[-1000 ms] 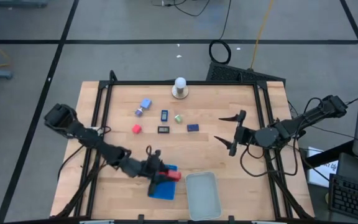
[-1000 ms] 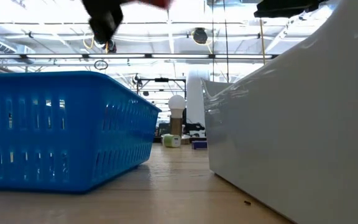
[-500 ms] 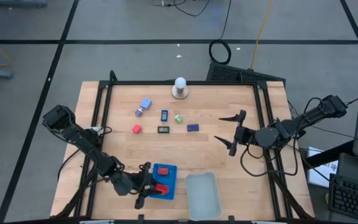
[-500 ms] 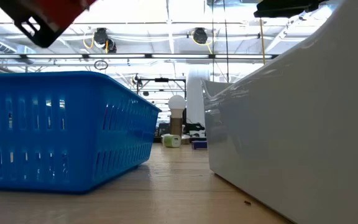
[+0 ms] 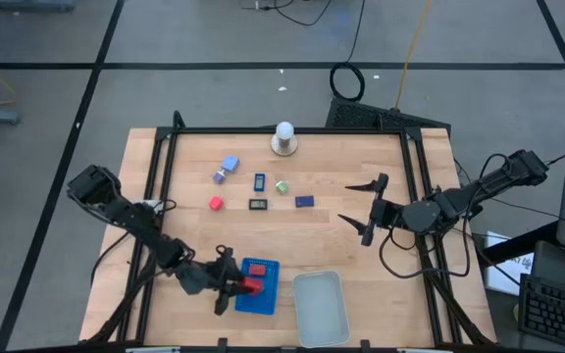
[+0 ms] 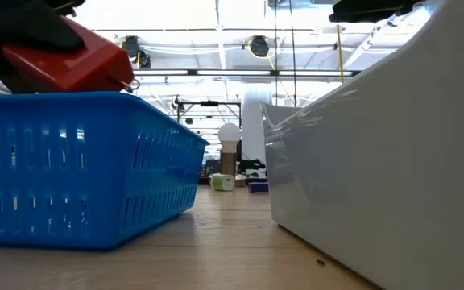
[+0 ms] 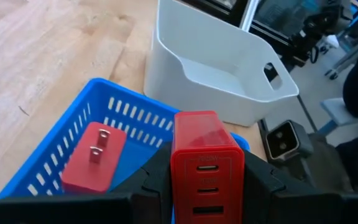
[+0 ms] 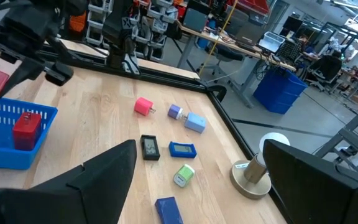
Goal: Pick & Place Office items
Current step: Put the red charger adapter into the blue bin
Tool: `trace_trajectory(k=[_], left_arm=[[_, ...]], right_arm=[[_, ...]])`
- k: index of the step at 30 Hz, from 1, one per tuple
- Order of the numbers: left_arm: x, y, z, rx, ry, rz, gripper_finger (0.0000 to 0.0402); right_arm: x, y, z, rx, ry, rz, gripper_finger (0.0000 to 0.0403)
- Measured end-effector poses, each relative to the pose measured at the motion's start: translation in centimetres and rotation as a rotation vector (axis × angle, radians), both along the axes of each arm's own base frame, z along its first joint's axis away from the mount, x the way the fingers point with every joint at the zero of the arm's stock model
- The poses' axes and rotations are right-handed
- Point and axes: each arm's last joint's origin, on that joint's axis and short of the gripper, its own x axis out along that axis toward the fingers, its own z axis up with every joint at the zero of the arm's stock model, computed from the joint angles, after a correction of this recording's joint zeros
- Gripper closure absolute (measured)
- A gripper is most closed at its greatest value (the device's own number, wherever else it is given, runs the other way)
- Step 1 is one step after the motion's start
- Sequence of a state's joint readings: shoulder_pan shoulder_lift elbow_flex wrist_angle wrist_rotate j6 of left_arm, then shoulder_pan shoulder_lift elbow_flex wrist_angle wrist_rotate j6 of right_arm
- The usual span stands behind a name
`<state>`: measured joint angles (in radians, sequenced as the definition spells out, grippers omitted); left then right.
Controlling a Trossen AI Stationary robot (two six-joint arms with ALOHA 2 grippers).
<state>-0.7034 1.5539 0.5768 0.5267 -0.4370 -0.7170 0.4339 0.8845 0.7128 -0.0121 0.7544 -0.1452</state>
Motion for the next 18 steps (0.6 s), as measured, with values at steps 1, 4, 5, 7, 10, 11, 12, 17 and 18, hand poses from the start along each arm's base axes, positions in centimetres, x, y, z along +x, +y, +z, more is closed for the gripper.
trace_trajectory(k=[1, 4, 5, 7, 10, 11, 12, 17, 18], left_arm=[[0.1, 0.1, 0.0, -0.002, 0.002, 0.000, 0.0284], [0.6, 0.4, -0.3, -0.028, 0.019, 0.001, 0.0284], [0.7, 0.4, -0.5, -0.034, 0.026, -0.003, 0.0284], [1.3, 0.5, -0.9, -0.039, 0.040, -0.005, 0.0284], [1.8, 0.6, -1.8, -0.038, 0.077, -0.010, 0.0284], [2.0, 0.7, -2.0, -0.044, 0.091, -0.011, 0.0284], [2.1, 0.7, -2.2, -0.053, 0.100, -0.010, 0.0284], [2.2, 1.0, -2.7, -0.096, 0.146, 0.005, 0.0269], [2.2, 1.0, -2.8, -0.100, 0.153, 0.009, 0.0257]], right_arm=[[0.0, 0.0, 0.0, 0.000, 0.000, 0.000, 0.0060], [0.0, 0.0, 0.0, -0.003, 0.001, 0.001, 0.0058], [0.0, 0.0, 0.0, -0.004, 0.001, 0.001, 0.0058], [0.0, 0.0, 0.0, -0.004, 0.001, 0.001, 0.0060], [0.0, 0.0, 0.0, -0.004, 0.001, 0.001, 0.0061], [0.0, 0.0, 0.0, -0.004, 0.001, 0.001, 0.0061], [0.0, 0.0, 0.0, -0.005, 0.002, 0.001, 0.0060], [0.0, 0.0, 0.0, -0.004, 0.001, 0.001, 0.0059], [0.0, 0.0, 0.0, -0.004, 0.001, 0.001, 0.0059]])
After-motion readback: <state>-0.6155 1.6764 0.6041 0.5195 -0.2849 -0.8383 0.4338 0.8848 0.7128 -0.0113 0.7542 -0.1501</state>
